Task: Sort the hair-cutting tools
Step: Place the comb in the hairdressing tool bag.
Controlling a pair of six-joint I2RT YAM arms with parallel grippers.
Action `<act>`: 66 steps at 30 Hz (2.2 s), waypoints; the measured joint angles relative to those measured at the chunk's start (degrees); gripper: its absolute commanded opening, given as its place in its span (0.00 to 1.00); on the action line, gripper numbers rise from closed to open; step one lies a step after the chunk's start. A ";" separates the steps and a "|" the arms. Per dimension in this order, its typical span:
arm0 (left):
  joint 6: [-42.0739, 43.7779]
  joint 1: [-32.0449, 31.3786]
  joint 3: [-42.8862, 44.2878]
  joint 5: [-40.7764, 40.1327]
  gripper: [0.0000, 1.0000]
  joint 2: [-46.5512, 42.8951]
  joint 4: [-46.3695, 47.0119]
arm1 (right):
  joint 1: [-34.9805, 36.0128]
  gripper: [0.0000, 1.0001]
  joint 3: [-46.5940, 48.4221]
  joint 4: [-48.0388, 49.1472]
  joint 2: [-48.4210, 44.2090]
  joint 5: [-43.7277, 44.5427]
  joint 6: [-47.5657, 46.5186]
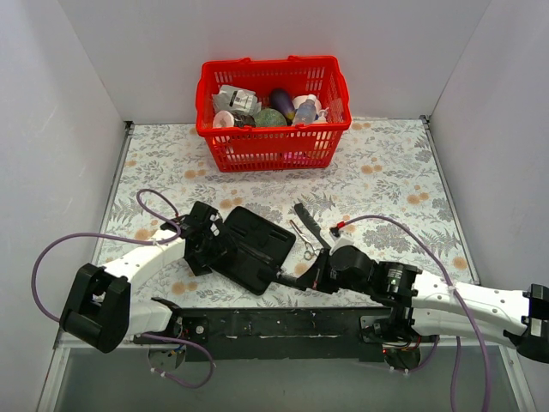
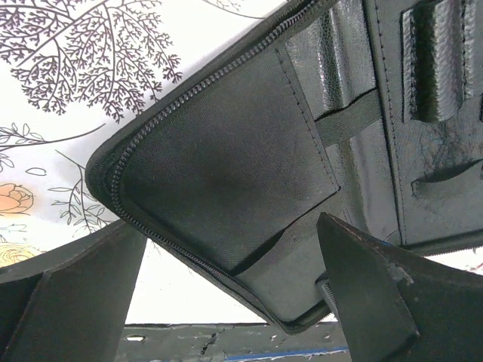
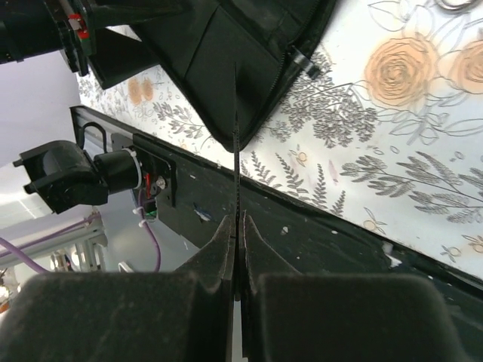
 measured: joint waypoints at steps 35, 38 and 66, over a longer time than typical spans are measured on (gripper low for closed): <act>9.07 -0.22 9.79 -8.96 0.95 6.86 -1.46 | -1.03 0.01 -7.21 19.96 14.49 -5.70 12.26; 9.35 -0.22 9.57 -9.07 0.95 7.21 -0.02 | -1.03 0.01 -7.78 20.83 14.71 -4.79 13.81; 10.49 -0.22 8.02 -8.13 0.95 7.28 3.10 | -1.33 0.01 -1.57 19.43 25.20 -3.45 15.23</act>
